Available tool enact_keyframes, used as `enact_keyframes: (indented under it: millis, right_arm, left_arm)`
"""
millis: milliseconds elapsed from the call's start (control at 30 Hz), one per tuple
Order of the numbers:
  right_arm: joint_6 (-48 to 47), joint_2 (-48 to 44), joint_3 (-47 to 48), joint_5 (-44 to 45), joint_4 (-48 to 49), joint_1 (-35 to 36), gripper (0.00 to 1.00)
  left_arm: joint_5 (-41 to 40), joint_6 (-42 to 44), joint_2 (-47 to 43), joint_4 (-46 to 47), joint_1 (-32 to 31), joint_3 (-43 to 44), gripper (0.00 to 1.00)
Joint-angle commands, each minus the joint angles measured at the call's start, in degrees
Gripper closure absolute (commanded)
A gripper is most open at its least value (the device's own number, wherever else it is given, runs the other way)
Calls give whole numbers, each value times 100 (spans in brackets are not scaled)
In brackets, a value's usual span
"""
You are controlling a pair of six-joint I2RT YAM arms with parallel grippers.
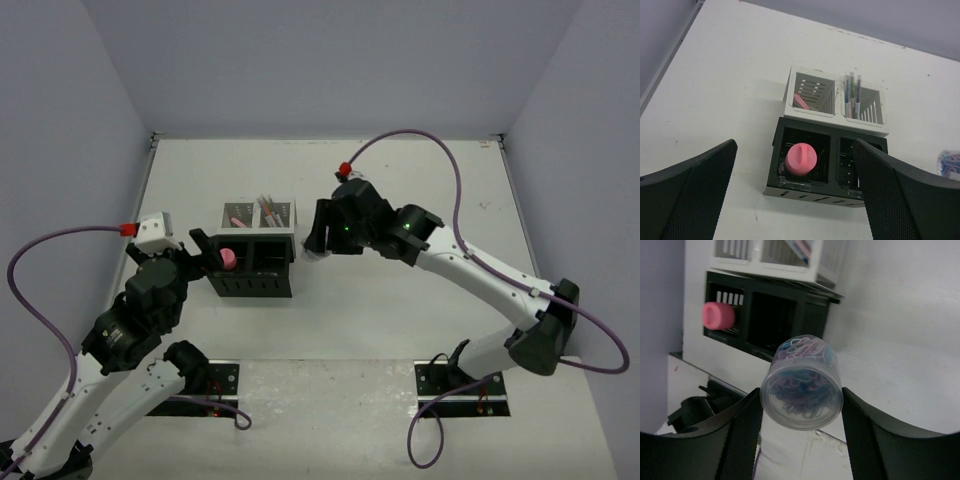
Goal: Sort the stationery into containers
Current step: Pick up the stationery from the center of the board, then place the stationery in the storage box.
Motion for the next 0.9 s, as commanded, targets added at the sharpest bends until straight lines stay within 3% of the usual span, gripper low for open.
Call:
enact_keyframes:
  millis: [0,100,233,633,767,867]
  right_arm:
    - [-524,887,1166,-209,592,411,81]
    - [-793,1545,1728,-407,891,512,81]
    - [-937,2502,2790,-493,352,568,81]
    - [-1015,3134,2953,-208,-386,600,78]
    - [-1025,3281,3191,3,-779,627,73]
    - [-1030,3340,3233,100,-912,670,59]
  left_arm:
    - [-218,-63,77,181,44,-60,0]
    - [-186,-39,221,161,59,-49,0]
    - [-148,-39,261,146,56,-49,0]
    - [-99,-13,179,190,56,-86,0]
    - [-94,-13,193,190,59,-86,0]
    - [-81,-13,206,190,59,-78,0]
